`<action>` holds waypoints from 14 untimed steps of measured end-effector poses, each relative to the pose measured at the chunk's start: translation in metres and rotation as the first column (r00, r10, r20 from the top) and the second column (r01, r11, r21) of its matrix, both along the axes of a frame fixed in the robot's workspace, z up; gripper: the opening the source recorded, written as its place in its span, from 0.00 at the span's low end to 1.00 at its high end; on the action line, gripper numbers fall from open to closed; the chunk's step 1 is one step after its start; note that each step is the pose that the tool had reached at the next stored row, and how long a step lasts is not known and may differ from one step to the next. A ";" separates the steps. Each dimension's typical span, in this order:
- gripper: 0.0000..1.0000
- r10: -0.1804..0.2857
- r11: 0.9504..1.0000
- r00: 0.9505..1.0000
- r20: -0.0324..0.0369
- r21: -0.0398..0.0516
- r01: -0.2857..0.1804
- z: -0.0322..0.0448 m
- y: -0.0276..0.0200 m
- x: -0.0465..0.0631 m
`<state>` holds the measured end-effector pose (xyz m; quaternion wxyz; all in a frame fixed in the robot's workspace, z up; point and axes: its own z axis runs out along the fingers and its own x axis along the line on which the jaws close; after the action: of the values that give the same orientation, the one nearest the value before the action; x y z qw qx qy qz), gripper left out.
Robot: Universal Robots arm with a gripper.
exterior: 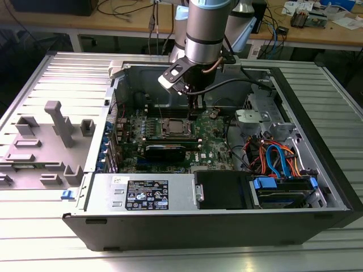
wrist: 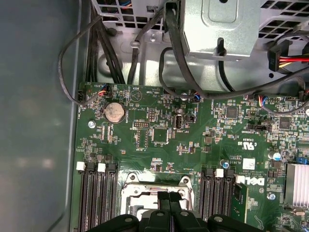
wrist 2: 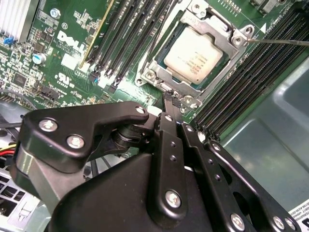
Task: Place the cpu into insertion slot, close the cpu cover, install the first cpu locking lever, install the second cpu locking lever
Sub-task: 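Close the cpu cover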
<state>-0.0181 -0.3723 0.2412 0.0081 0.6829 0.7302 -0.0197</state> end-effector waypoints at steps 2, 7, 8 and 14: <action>0.11 0.000 1.000 1.000 0.000 0.000 0.000 -0.0021 -0.0004 -0.004; 0.11 0.000 1.000 1.000 0.000 0.000 0.000 -0.0062 -0.0013 -0.018; 0.11 0.000 1.000 1.000 0.000 0.000 0.000 -0.0065 -0.0014 -0.021; 0.11 0.000 1.000 1.000 0.000 0.000 0.000 -0.0085 -0.0027 -0.035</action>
<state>-0.0526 -0.3750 0.2327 0.0081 0.6829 0.7302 -0.0195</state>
